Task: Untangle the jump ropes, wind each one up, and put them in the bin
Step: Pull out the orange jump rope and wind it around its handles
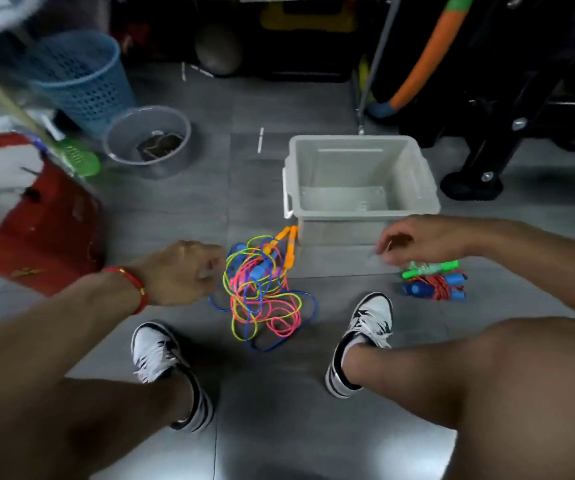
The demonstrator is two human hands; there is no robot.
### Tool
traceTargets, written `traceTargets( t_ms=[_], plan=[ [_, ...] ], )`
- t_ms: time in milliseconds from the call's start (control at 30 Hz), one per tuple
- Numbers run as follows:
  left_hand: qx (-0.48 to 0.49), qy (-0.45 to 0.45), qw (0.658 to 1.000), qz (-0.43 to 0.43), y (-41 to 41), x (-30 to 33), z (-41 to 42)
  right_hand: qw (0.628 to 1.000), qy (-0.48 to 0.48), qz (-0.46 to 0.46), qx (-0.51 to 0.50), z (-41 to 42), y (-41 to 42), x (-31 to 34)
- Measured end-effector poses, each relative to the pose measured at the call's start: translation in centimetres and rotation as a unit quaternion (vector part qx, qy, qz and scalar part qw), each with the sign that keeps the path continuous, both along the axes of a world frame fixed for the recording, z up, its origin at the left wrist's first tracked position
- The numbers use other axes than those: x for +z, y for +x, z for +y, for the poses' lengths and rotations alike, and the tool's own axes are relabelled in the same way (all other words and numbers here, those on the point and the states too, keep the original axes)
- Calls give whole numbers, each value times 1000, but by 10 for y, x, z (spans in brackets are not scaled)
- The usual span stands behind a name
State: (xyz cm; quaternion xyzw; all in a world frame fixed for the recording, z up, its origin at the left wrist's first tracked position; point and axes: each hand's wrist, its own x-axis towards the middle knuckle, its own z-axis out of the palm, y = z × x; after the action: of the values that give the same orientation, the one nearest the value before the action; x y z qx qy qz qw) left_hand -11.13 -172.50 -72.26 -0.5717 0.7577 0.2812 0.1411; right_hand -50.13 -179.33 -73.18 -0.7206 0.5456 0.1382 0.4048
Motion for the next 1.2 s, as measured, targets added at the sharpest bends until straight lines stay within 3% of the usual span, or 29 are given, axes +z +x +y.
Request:
traceTargets(
  t_ms=[67, 133, 233, 333, 400, 533, 600, 733, 900, 1000, 1200],
  plan=[
    [6, 45, 997, -61, 12, -7, 5, 988, -15, 93, 125, -9, 45, 0],
    [9, 47, 996, -73, 18, -21, 6, 969, -47, 130, 205, -19, 90, -27],
    [11, -6, 999, -35, 28, -46, 5, 951, -62, 152, 262, -35, 139, -92],
    [21, -34, 999, -32, 34, -63, 4, 916, -37, 237, 322, -52, 154, -154],
    [23, -31, 998, -40, 35, -71, 4, 909, -21, 262, 324, -64, 157, -177],
    [32, -13, 998, -59, 36, -77, -7, 942, -22, 249, 222, -87, 158, -222],
    [35, -5, 998, -51, 37, -80, -13, 964, -48, 208, 157, -86, 157, -252],
    [36, -37, 998, -27, 42, -83, -23, 968, -129, 122, 175, -77, 160, -303],
    [-3, -58, 997, -49, 44, -87, -25, 948, -195, 187, 167, -59, 159, -316],
    [-23, -38, 998, -46, 40, -82, -27, 917, -257, 194, 233, -36, 155, -308],
    [-10, -58, 998, -36, 18, -54, -36, 872, -322, 195, 313, -31, 141, -234]
  ],
)
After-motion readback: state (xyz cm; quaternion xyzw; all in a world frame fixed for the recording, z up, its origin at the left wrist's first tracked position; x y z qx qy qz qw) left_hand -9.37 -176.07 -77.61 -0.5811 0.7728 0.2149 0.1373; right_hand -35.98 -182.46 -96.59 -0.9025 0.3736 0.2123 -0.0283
